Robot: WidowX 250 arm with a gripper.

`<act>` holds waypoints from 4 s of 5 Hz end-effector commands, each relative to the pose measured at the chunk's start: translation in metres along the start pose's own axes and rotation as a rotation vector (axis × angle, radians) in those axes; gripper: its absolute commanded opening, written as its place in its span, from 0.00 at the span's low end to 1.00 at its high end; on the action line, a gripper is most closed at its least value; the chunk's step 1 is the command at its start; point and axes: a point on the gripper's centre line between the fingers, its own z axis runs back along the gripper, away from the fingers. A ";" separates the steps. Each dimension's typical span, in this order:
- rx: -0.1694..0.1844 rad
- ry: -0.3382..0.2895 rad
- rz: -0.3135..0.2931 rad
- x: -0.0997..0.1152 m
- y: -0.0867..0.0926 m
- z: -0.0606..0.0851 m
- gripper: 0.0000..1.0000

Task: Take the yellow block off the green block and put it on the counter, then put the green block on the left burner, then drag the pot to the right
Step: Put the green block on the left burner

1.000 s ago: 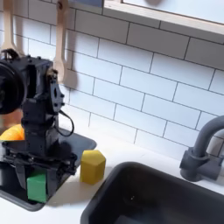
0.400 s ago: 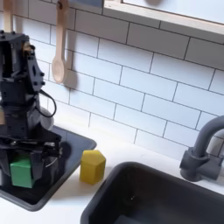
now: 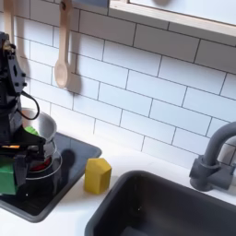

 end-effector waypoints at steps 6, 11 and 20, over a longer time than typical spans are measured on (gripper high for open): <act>0.034 -0.044 0.244 0.038 0.068 0.013 0.00; 0.080 -0.020 0.431 0.047 0.120 -0.003 0.00; 0.075 -0.052 0.467 0.056 0.135 -0.008 1.00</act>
